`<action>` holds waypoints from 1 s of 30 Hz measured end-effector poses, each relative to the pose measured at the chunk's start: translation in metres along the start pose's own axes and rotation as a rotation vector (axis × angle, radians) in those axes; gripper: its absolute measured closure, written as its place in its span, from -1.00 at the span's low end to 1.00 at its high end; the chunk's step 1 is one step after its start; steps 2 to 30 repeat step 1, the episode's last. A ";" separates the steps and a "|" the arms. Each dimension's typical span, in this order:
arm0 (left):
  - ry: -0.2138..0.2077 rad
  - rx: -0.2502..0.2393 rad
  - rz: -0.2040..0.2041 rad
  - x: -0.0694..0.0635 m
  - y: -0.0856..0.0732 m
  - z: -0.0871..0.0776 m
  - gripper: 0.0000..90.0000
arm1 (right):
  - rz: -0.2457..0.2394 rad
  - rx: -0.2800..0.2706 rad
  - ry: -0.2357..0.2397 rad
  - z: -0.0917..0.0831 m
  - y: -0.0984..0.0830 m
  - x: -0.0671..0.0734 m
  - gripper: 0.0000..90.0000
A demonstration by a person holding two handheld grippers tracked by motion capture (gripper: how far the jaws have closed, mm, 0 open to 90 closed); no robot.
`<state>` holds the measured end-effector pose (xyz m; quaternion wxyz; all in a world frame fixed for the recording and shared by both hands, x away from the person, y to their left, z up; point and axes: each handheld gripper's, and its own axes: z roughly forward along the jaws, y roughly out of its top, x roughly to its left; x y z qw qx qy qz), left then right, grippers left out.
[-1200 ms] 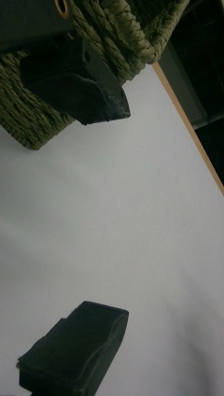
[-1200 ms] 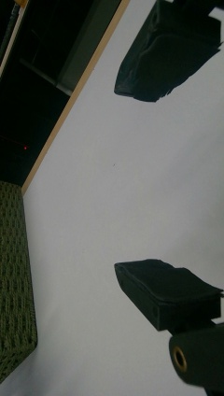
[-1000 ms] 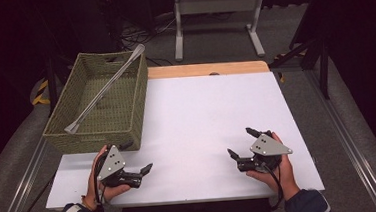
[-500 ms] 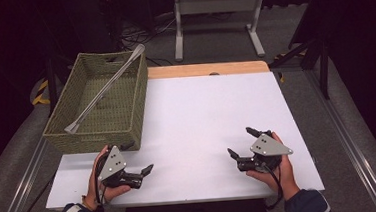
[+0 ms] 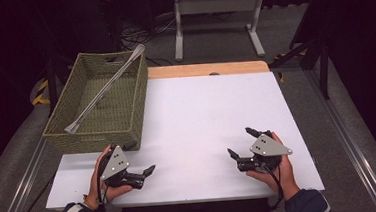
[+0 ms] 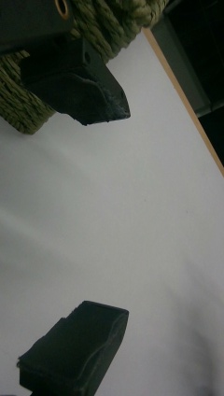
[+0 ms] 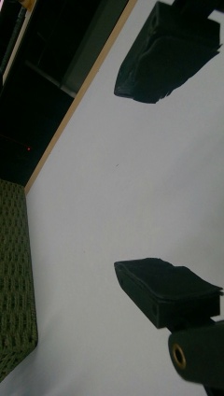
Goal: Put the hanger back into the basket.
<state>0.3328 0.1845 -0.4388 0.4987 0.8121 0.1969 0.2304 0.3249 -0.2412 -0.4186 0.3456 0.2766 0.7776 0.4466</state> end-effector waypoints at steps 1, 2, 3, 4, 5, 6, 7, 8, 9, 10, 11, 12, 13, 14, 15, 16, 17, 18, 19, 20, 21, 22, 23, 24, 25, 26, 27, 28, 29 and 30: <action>-0.004 0.000 0.002 0.000 0.001 0.001 -0.85 | 0.004 -0.004 0.001 0.000 0.000 0.000 -0.68; -0.004 0.000 0.002 0.000 0.001 0.001 -0.85 | 0.004 -0.004 0.001 0.000 0.000 0.000 -0.68; -0.004 0.000 0.002 0.000 0.001 0.001 -0.85 | 0.004 -0.004 0.001 0.000 0.000 0.000 -0.68; -0.004 0.000 0.002 0.000 0.001 0.001 -0.85 | 0.004 -0.004 0.001 0.000 0.000 0.000 -0.68; -0.004 0.000 0.002 0.000 0.001 0.001 -0.85 | 0.004 -0.004 0.001 0.000 0.000 0.000 -0.68; -0.004 0.000 0.002 0.000 0.001 0.001 -0.85 | 0.004 -0.004 0.001 0.000 0.000 0.000 -0.68; -0.004 0.000 0.002 0.000 0.001 0.001 -0.85 | 0.004 -0.004 0.001 0.000 0.000 0.000 -0.68; -0.004 0.000 0.002 0.000 0.001 0.001 -0.85 | 0.004 -0.004 0.001 0.000 0.000 0.000 -0.68; -0.004 0.000 0.002 0.000 0.001 0.001 -0.85 | 0.004 -0.004 0.001 0.000 0.000 0.000 -0.68; -0.004 0.000 0.002 0.000 0.001 0.001 -0.85 | 0.004 -0.004 0.001 0.000 0.000 0.000 -0.68; -0.004 0.000 0.002 0.000 0.001 0.001 -0.85 | 0.004 -0.004 0.001 0.000 0.000 0.000 -0.68; -0.004 0.000 0.002 0.000 0.001 0.001 -0.85 | 0.004 -0.004 0.001 0.000 0.000 0.000 -0.68; -0.004 0.000 0.002 0.000 0.001 0.001 -0.85 | 0.004 -0.004 0.001 0.000 0.000 0.000 -0.68; -0.004 0.000 0.002 0.000 0.001 0.001 -0.85 | 0.004 -0.004 0.001 0.000 0.000 0.000 -0.68; -0.004 0.000 0.002 0.000 0.001 0.001 -0.85 | 0.004 -0.004 0.001 0.000 0.000 0.000 -0.68; -0.004 0.000 0.002 0.000 0.001 0.001 -0.85 | 0.004 -0.004 0.001 0.000 0.000 0.000 -0.68; -0.004 0.000 0.002 0.000 0.001 0.001 -0.85 | 0.004 -0.004 0.001 0.000 0.000 0.000 -0.68; -0.004 0.000 0.002 0.000 0.001 0.001 -0.85 | 0.004 -0.004 0.001 0.000 0.000 0.000 -0.68; -0.004 0.000 0.002 0.000 0.001 0.001 -0.85 | 0.004 -0.004 0.001 0.000 0.000 0.000 -0.68; -0.004 0.000 0.002 0.000 0.001 0.001 -0.85 | 0.004 -0.004 0.001 0.000 0.000 0.000 -0.68; -0.004 0.000 0.002 0.000 0.001 0.001 -0.85 | 0.004 -0.004 0.001 0.000 0.000 0.000 -0.68; -0.004 0.000 0.002 0.000 0.001 0.001 -0.85 | 0.004 -0.004 0.001 0.000 0.000 0.000 -0.68; -0.004 0.000 0.002 0.000 0.001 0.001 -0.85 | 0.004 -0.004 0.001 0.000 0.000 0.000 -0.68; -0.004 0.000 0.002 0.000 0.001 0.001 -0.85 | 0.004 -0.004 0.001 0.000 0.000 0.000 -0.68; -0.004 0.000 0.002 0.000 0.001 0.001 -0.85 | 0.004 -0.004 0.001 0.000 0.000 0.000 -0.68; -0.004 0.000 0.002 0.000 0.001 0.001 -0.85 | 0.004 -0.004 0.001 0.000 0.000 0.000 -0.68; -0.004 0.000 0.002 0.000 0.001 0.001 -0.85 | 0.004 -0.004 0.001 0.000 0.000 0.000 -0.68; -0.004 0.000 0.002 0.000 0.001 0.001 -0.85 | 0.004 -0.004 0.001 0.000 0.000 0.000 -0.68; -0.004 0.000 0.002 0.000 0.001 0.001 -0.85 | 0.004 -0.004 0.001 0.000 0.000 0.000 -0.68; -0.004 0.000 0.002 0.000 0.001 0.001 -0.85 | 0.004 -0.004 0.001 0.000 0.000 0.000 -0.68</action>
